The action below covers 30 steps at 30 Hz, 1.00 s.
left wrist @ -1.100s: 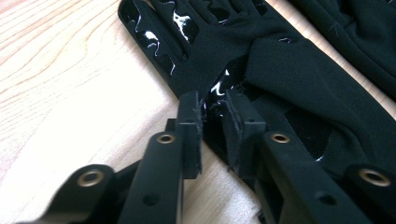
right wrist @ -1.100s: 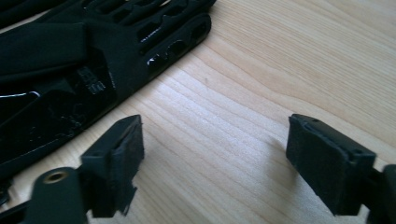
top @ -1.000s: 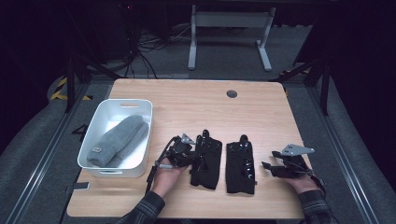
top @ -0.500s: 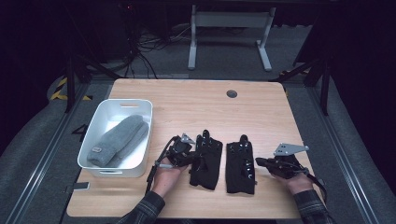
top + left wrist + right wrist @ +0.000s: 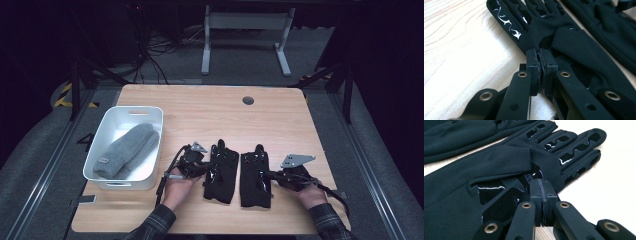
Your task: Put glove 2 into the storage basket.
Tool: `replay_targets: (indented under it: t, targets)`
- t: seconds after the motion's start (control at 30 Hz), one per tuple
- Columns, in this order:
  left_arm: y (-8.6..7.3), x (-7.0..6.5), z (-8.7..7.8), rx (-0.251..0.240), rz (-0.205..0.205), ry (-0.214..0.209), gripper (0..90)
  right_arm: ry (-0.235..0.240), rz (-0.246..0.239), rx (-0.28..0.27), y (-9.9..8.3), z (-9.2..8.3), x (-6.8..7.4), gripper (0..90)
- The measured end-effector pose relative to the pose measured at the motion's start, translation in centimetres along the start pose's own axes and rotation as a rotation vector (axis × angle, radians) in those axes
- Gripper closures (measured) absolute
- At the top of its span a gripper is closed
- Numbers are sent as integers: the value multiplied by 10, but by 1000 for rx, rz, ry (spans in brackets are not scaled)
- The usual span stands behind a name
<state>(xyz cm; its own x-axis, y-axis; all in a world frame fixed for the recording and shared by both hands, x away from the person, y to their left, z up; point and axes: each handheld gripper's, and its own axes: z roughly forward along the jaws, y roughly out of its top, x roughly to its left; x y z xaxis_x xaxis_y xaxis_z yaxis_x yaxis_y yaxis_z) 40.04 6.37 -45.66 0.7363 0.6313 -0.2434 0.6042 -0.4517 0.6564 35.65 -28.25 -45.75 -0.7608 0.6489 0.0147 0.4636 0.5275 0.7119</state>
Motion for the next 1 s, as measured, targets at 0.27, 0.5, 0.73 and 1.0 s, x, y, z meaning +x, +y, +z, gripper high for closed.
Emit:
replay_targets:
  t: [0.27,0.5,0.73,1.0]
  targets:
    - [4,-7,-10,-61,-13,-64,872,11,10,-8,2,3,1,898]
    - [14,-13,-25,-110,-4,-133,873,19,10,-4,5,6,2,899]
    - [14,-13,-32,-107,-9,-156,873,18,-3,1,9,9,5,899]
    - [20,-17,-26,-104,-15,-201,873,20,-8,1,12,12,7,899]
